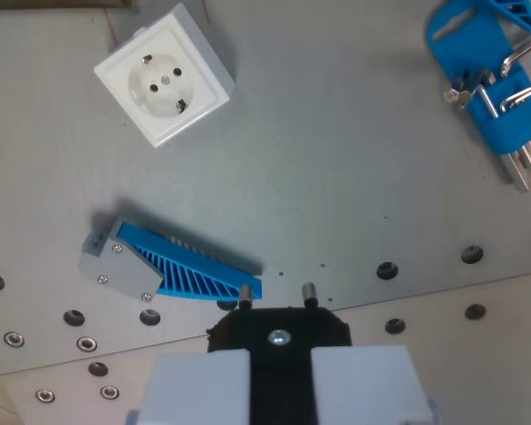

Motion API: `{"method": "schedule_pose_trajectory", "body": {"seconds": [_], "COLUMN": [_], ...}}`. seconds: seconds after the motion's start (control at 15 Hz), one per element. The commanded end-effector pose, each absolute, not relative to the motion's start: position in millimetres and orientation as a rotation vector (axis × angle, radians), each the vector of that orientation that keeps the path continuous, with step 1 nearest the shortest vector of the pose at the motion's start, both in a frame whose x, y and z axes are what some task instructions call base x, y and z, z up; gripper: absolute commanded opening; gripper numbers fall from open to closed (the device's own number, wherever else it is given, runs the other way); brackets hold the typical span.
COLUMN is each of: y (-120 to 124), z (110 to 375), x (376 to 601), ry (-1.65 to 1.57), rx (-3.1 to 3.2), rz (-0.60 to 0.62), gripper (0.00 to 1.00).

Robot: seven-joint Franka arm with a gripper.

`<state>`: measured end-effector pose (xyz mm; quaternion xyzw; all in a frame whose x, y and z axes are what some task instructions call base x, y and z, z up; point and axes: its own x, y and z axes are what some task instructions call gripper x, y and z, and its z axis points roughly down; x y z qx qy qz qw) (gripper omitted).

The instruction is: Move above the white socket

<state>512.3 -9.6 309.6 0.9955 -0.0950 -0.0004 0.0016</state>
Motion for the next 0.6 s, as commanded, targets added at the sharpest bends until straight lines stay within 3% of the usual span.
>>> {"method": "schedule_pose_trajectory", "body": {"seconds": [0.07,0.6], "y": [-9.8,-9.3], "z": [309.8,308.0], "x": [512.3,512.6], "ry": [-0.299,-0.270], "rx": [3.124,3.128], "rz": [0.001,0.002], "gripper": [0.00,0.00]}}
